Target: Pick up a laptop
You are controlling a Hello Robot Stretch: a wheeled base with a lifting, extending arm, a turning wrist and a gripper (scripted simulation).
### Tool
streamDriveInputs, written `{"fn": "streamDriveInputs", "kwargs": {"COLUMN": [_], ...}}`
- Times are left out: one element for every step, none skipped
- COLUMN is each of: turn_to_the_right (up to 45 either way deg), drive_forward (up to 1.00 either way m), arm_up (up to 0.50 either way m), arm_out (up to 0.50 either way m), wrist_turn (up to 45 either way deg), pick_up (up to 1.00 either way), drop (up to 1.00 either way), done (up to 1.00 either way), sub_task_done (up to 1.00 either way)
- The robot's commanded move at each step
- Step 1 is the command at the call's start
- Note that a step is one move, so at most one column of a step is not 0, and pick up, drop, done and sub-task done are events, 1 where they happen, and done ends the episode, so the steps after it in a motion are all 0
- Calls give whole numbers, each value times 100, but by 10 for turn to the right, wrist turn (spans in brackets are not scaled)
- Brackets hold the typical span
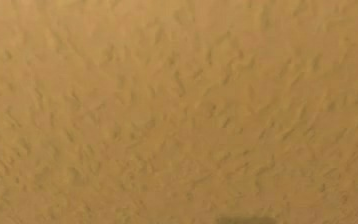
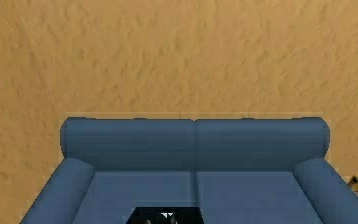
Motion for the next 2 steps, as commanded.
{"fn": "streamDriveInputs", "kwargs": {"turn_to_the_right": [0, 0], "drive_forward": [0, 0], "arm_up": [-30, 0], "arm_out": [0, 0], "wrist_turn": [0, 0], "pick_up": [0, 100], "drop": [0, 0], "done": [0, 0], "sub_task_done": [0, 0]}}
